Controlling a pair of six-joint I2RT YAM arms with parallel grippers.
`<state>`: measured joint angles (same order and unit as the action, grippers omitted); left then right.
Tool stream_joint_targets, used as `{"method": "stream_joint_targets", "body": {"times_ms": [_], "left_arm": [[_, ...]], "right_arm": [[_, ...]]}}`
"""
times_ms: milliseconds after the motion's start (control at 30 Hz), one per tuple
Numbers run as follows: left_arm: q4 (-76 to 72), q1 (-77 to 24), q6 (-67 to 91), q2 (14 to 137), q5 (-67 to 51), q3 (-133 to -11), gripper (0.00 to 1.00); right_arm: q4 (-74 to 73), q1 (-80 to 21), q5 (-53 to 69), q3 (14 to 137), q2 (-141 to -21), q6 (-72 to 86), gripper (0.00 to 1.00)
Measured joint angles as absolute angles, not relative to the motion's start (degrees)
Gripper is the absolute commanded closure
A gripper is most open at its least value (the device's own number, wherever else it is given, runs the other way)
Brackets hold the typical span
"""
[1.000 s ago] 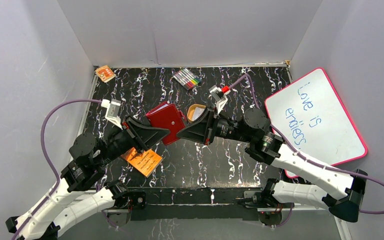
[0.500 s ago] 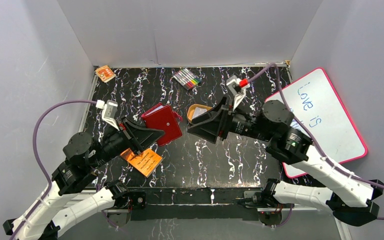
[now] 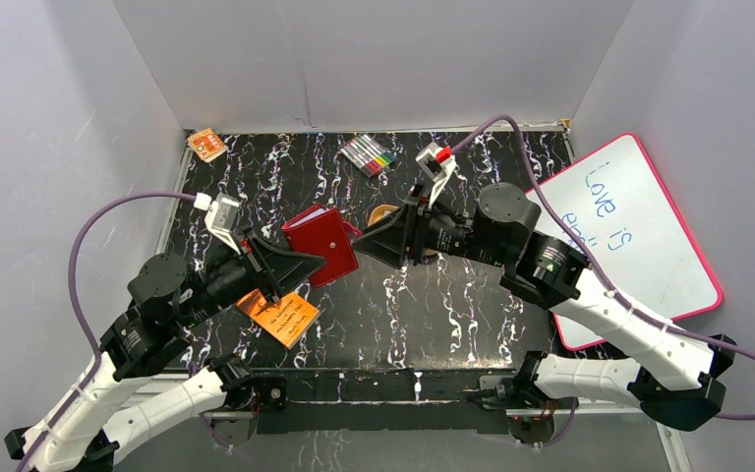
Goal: Put the credit cards into the card holder
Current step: Close the card holder.
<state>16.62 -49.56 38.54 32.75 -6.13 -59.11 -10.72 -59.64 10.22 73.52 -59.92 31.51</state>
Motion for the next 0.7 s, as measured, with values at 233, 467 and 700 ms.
{"method": "stream_joint_targets", "body": {"times_ms": [233,467,700], "left_arm": [[16.75,-49.56,38.33,32.75,-6.37,-59.11,1.00],[16.75,-49.56,38.06,32.82,-6.52,-59.11,1.00],[16.73,-49.56,37.91,32.91,-6.59,-59.11,1.00]], "right_arm": [[-10.59,-59.64,9.93,74.26,-60.42,31.51,0.53],[-10.55,-59.64,8.86,74.26,-60.36,31.57,0.74],[-10.52,-59.64,8.84,74.26,-60.36,31.57,0.91]]}}
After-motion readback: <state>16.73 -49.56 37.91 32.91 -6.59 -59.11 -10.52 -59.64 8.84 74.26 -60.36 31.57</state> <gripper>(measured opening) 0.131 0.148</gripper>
